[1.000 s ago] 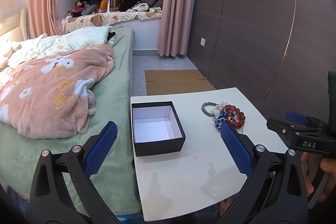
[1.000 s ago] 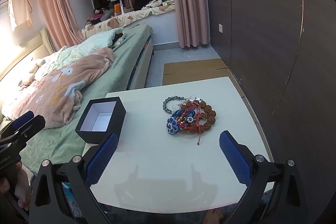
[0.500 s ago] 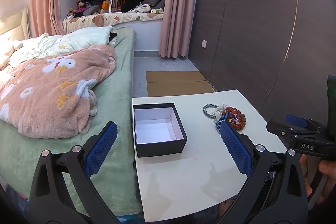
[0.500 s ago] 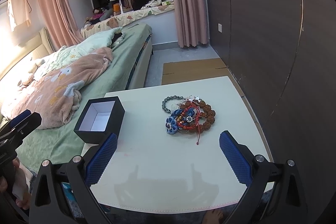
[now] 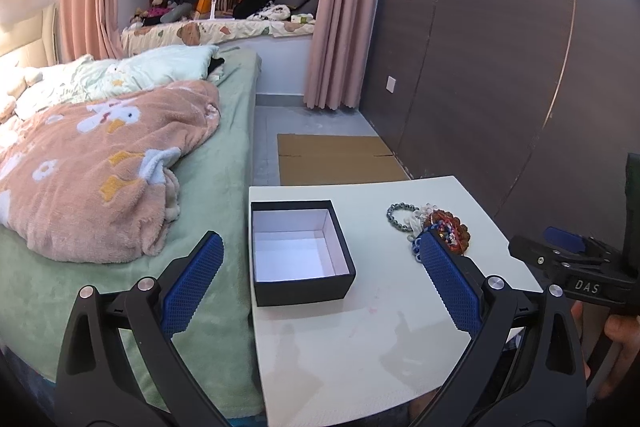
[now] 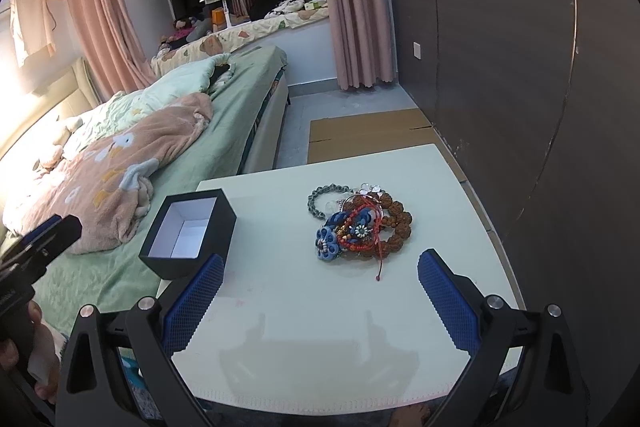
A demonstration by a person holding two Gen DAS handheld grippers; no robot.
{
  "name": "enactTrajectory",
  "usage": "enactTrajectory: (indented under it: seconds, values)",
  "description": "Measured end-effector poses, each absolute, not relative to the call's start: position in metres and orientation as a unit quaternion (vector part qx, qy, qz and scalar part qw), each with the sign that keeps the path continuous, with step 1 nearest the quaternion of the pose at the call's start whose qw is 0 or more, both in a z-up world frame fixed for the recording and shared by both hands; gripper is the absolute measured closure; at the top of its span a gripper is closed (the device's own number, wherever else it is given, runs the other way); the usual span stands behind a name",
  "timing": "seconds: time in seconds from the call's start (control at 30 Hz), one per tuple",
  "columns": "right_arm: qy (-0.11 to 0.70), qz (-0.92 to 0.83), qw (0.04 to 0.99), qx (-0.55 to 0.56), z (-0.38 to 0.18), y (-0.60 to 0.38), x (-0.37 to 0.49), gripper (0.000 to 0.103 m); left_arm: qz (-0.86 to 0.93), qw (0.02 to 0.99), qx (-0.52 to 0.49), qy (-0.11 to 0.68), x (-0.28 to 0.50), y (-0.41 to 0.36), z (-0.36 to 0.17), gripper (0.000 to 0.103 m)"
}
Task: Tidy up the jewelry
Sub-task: 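Grasp the blue knotted bracelet with the left gripper while the right gripper grasps the red string bracelet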
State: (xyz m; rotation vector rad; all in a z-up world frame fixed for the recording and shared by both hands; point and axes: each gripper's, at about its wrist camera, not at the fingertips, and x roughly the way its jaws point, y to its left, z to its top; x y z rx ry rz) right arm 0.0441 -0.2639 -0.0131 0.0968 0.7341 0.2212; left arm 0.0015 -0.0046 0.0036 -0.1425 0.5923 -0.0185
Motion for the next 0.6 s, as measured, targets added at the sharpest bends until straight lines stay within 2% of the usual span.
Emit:
enactTrajectory:
  seconds: [0.5, 0.6]
  values:
    - [0.382, 0.099, 0.908, 0.140, -0.023, -0.303, 0.093, 0.008, -0.045, 0.938, -0.091, 0.331, 0.060, -0.039, 0.002, 0.005]
    - [0.389, 0.099, 0.899, 0.178, -0.027, -0.316, 0.103, 0.013, -0.049, 0.933, -0.094, 0.344, 0.071, -0.045, 0.004, 0.005]
